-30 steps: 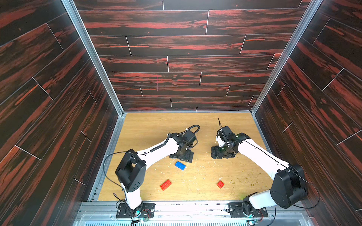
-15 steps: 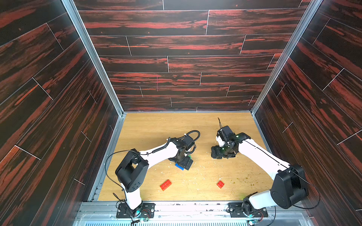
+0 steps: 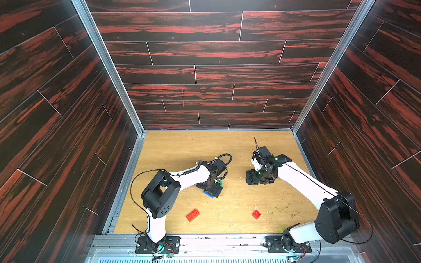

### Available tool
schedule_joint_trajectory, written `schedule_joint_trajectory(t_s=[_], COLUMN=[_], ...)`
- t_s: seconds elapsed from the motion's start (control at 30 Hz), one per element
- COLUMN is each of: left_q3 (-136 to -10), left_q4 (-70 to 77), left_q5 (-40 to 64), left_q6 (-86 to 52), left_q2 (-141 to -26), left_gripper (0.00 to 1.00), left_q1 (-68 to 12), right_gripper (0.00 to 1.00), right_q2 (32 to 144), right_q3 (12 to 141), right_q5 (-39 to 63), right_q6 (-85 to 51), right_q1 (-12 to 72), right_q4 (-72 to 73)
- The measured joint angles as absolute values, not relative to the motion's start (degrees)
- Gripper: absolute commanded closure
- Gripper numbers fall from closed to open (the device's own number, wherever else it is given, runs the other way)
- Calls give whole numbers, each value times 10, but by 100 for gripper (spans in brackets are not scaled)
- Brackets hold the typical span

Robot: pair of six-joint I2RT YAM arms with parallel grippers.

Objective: Assemble a carrot with lego
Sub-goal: Pick up the lego brick from the center of the board.

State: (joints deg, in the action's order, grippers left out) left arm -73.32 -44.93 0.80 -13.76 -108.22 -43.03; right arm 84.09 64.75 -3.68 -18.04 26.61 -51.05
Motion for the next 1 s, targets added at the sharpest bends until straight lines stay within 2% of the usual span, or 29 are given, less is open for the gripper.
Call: schedule_joint_trajectory(t_s=[0.5, 1.0], left_q3=[-733, -727], left_q4=[-444, -441], left_q5=[0, -5], left_q6=[-152, -165], left_q2=[-1091, -1091], left_gripper=[23, 21], left_q1=[-430, -430], right_gripper=[11, 11], right_q2=[841, 833], right_q3=[648, 648], right_q5=[-37, -37], right_q6=[-180, -182], right_q1=[266, 266], right_q4=[-510, -510])
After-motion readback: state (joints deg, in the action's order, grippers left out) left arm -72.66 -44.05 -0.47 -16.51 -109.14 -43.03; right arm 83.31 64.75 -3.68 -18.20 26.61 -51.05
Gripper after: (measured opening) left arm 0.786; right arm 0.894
